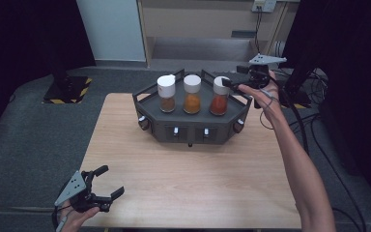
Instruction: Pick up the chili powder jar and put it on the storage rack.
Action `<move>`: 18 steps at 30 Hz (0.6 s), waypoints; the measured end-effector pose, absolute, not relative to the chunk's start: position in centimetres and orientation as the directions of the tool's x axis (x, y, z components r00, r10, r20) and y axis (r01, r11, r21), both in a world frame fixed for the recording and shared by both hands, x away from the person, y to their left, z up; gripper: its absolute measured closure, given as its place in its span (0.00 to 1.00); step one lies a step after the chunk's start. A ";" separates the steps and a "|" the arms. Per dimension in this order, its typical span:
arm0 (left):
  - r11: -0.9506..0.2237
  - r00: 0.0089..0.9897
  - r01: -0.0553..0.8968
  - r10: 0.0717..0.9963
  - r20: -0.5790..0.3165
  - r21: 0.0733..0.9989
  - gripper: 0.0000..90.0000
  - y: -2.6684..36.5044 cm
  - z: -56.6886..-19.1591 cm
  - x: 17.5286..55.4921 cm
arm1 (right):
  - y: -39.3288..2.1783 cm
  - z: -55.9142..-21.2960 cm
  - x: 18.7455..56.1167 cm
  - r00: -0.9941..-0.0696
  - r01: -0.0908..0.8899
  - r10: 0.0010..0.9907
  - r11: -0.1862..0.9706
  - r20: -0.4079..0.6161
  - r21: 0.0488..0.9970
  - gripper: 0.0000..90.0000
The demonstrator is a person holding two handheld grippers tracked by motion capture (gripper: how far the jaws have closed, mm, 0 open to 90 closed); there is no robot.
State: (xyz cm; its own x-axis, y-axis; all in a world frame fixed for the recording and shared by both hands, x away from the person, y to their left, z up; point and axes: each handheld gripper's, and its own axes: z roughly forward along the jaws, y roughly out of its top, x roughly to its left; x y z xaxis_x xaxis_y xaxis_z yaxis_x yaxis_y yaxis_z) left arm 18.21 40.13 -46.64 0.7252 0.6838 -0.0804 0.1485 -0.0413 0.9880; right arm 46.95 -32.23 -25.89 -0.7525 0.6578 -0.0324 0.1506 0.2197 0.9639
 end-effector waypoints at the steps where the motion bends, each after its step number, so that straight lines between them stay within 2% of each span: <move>1: -0.041 0.725 0.148 0.684 -0.080 0.988 0.00 40.1 -46.6 18.2 | -32.6 -25.7 46.5 -0.751 0.138 0.660 0.205 -0.033 0.969 0.12; 9: -0.041 0.725 0.147 0.684 -0.080 0.988 0.00 40.0 -46.6 18.1 | -35.5 -23.7 43.0 -0.756 0.069 0.652 0.165 -0.056 0.984 0.08; 18: -0.038 0.725 0.146 0.684 -0.081 0.989 0.00 40.0 -46.6 18.1 | -37.2 -22.7 38.6 -0.776 0.023 0.623 0.184 -0.098 0.983 0.07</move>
